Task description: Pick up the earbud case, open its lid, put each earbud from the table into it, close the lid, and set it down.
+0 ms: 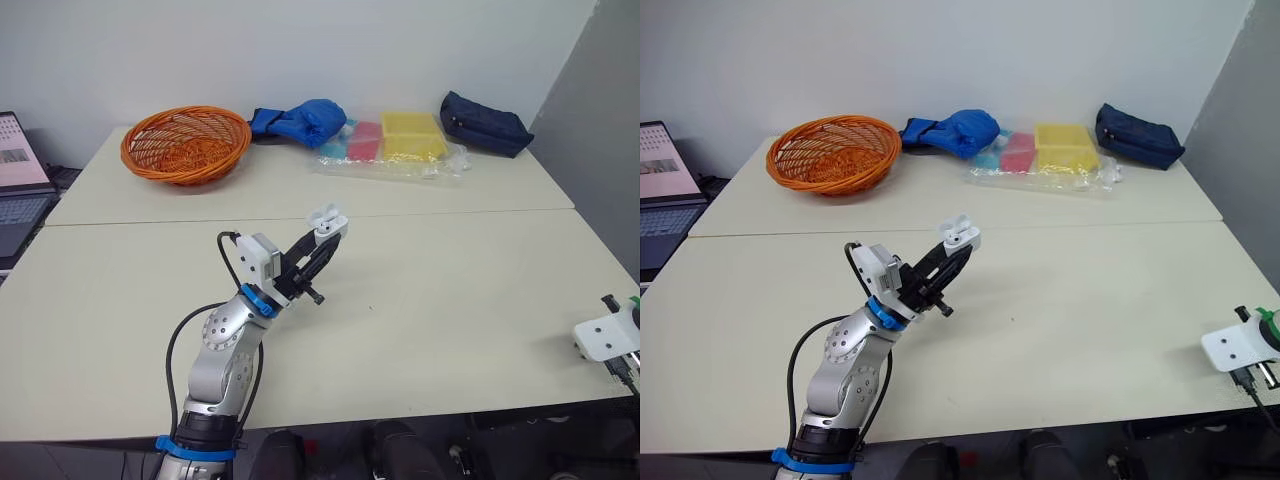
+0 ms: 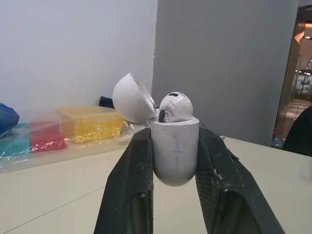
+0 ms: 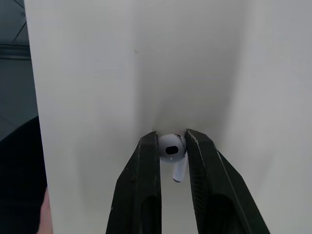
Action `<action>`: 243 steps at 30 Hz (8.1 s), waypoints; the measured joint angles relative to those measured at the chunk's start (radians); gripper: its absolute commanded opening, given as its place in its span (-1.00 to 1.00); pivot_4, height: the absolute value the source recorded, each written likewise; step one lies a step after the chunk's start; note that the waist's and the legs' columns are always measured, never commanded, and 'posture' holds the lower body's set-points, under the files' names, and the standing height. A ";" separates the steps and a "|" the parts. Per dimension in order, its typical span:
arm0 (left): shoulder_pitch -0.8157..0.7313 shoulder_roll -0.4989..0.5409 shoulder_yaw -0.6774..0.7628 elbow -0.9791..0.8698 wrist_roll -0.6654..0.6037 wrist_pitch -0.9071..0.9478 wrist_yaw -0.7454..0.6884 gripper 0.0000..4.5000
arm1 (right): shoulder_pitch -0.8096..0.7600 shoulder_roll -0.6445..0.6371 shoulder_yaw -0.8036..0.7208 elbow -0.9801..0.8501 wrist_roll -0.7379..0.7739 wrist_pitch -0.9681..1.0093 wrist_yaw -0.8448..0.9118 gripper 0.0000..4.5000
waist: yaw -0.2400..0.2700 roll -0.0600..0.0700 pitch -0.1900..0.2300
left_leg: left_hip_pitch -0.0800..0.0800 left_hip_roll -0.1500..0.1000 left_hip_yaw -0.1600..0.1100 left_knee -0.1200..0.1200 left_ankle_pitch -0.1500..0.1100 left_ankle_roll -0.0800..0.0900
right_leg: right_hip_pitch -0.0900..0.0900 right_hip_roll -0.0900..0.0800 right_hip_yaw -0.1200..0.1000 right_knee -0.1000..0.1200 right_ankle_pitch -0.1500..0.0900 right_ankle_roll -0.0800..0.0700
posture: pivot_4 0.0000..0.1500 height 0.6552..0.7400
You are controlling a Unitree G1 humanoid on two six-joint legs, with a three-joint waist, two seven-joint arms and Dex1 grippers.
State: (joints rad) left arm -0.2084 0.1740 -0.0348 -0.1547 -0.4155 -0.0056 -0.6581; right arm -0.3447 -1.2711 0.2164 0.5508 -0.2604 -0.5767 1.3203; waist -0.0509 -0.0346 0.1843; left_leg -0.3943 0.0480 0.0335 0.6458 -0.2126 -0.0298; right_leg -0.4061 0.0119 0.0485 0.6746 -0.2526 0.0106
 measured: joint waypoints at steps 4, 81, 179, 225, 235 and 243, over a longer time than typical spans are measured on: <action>-0.002 0.001 -0.001 -0.003 0.000 0.001 -0.004 -0.66 | 0.039 0.083 -0.105 -0.324 0.267 0.473 0.032 -0.83 | -0.006 0.001 0.000 | 0.001 0.000 -0.002 -0.001 0.000 0.000 | -0.001 0.000 -0.001 0.004 0.002 0.003 | 1.00 1.00; -0.233 -0.068 0.002 0.244 -0.010 -0.073 -0.160 -0.66 | -0.236 0.910 -0.189 -0.980 0.831 1.349 -0.884 -0.10 | 0.021 0.002 0.000 | -0.025 0.001 -0.006 -0.002 0.000 0.001 | -0.015 0.001 -0.007 -0.010 0.006 0.010 | 1.00 1.00; -0.334 -0.041 0.002 0.376 -0.026 -0.021 -0.268 -0.66 | -0.508 0.760 -0.159 -0.866 0.787 1.642 -0.733 -0.99 | 0.022 0.002 0.000 | -0.028 0.001 -0.005 -0.001 0.000 0.001 | -0.018 0.001 -0.007 -0.011 0.007 0.011 | 1.00 1.00; -0.429 0.212 0.329 0.339 -0.312 1.456 0.174 0.99 | 0.028 0.616 -0.109 -0.767 0.627 0.928 -0.316 1.00 | 0.004 0.002 -0.001 | -0.018 0.001 -0.004 -0.001 0.000 0.001 | -0.014 0.002 -0.003 -0.005 0.008 0.012 | 1.00 1.00; -0.093 0.654 0.166 0.299 -0.058 0.579 -0.442 0.99 | 0.021 0.543 -0.193 -0.645 0.626 0.870 -0.269 1.00 | 0.008 0.001 0.000 | -0.010 0.003 -0.003 -0.006 0.000 0.001 | -0.014 -0.001 -0.003 0.005 -0.004 -0.009 | 1.00 1.00; -0.062 0.684 0.221 0.257 0.041 0.348 -0.396 0.99 | 0.036 0.510 -0.231 -0.635 0.638 0.868 -0.237 1.00 | 0.023 0.001 0.000 | -0.017 0.000 -0.002 -0.005 -0.001 0.001 | -0.016 -0.005 -0.005 0.003 -0.004 0.005 | 1.00 1.00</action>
State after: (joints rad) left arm -0.2707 0.8579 0.1862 0.1018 -0.3743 0.3422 -1.0539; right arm -0.3088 -0.7609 -0.0151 -0.0837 0.3780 0.2916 1.0838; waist -0.0279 -0.0336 0.1841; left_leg -0.4112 0.0481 0.0311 0.6406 -0.2131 -0.0289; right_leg -0.4225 0.0068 0.0435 0.6781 -0.2567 0.0157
